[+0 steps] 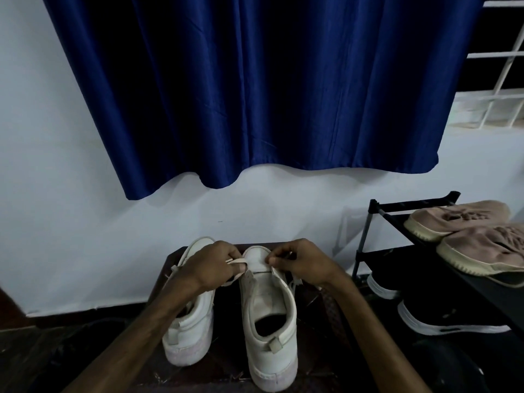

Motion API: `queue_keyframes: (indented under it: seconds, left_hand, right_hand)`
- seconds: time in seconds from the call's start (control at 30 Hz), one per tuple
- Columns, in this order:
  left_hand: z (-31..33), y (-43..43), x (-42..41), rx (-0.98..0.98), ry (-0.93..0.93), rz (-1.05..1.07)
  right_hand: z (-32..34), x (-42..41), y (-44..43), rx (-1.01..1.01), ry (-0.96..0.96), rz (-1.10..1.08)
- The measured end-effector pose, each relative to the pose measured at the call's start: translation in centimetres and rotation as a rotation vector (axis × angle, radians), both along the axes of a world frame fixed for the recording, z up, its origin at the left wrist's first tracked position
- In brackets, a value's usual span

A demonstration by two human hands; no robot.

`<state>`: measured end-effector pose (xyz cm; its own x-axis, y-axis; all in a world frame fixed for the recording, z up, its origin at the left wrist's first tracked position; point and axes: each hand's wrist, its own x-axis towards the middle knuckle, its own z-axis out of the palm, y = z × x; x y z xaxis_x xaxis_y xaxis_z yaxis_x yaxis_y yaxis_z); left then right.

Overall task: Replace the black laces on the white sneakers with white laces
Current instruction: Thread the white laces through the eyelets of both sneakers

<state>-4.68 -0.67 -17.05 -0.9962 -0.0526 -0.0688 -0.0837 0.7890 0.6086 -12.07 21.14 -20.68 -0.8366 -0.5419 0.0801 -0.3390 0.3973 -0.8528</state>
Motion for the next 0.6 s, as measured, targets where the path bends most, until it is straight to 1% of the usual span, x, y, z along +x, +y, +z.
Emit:
queue_keyframes:
  seconds: [0.13,0.27,0.37,0.47,0.53,0.6]
  left_hand:
    - [0.2,0.2,-0.2,0.042,-0.006,-0.024]
    - [0.5,0.4,-0.3,0.159,-0.037,-0.050]
    - [1.1,-0.4,-0.5,0.263,0.014,-0.022]
    - [1.2,-0.9,-0.3,0.339,0.054,0.030]
    - [0.9,-0.7,-0.1,0.292,0.097,0.040]
    - [0.7,-0.2,0.2,0.089,0.097,-0.012]
  right_hand:
    - [0.0,0.0,-0.1,-0.022,-0.020,-0.023]
    - [0.0,0.1,0.2,-0.055,0.020,-0.126]
    - [0.4,0.2,0.4,-0.138,0.001,-0.197]
    - [0.7,0.3,0.1,-0.113,0.023,-0.179]
    - [0.9,0.4,-0.5,-0.031,0.060,-0.143]
    - [1.2,0.7,-1.1,0.032,0.089,-0.100]
